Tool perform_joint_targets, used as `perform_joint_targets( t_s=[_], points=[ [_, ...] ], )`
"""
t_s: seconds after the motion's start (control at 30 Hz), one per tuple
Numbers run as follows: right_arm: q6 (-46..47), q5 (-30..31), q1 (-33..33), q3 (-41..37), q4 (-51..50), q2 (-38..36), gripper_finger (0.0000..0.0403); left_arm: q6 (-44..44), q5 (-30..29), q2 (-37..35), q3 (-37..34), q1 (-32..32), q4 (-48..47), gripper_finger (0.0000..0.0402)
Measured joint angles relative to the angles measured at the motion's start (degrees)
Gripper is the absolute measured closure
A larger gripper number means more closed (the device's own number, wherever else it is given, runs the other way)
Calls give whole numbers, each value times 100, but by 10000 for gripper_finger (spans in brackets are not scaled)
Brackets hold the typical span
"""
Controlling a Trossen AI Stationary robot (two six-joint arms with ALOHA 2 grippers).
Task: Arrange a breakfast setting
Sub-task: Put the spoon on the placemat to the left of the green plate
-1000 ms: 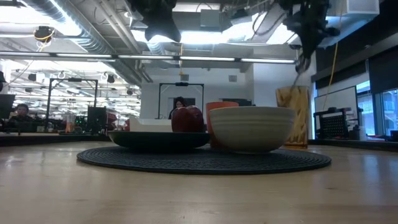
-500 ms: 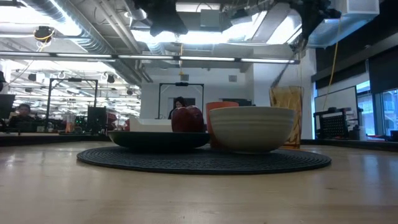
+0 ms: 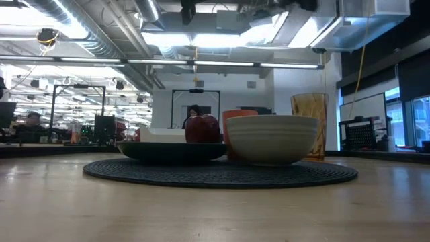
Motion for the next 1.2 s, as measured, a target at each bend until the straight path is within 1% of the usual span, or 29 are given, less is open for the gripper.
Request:
perform_joint_targets(
  t_s=[0.1,0.17,0.23,0.33,0.47,0.63,0.8,1.07,1.2],
  points=[
    [-33,18,458,0,631,284,403,-250,101,102,0,-150,-6,286],
    [-64,26,615,0,901,454,403,-276,74,173,0,-290,-13,266],
    [-146,32,731,-2,1023,585,403,-358,-91,231,0,-424,-21,257],
    [-210,62,815,-2,1019,741,403,-599,-504,249,0,-523,-85,257],
    [-312,75,886,-4,1087,826,403,-723,-938,243,4,-581,-345,268],
    [-325,68,876,-2,1214,828,403,-735,-1037,243,4,-652,-763,287],
    [-435,66,871,-2,1326,828,403,-726,-1246,243,4,-824,-804,303],
    [-479,-85,865,-2,1538,828,403,-625,-1849,239,4,-927,-811,360],
    [-483,-86,865,-2,1544,828,403,-671,-2016,239,4,-924,-803,385]
  ],
)
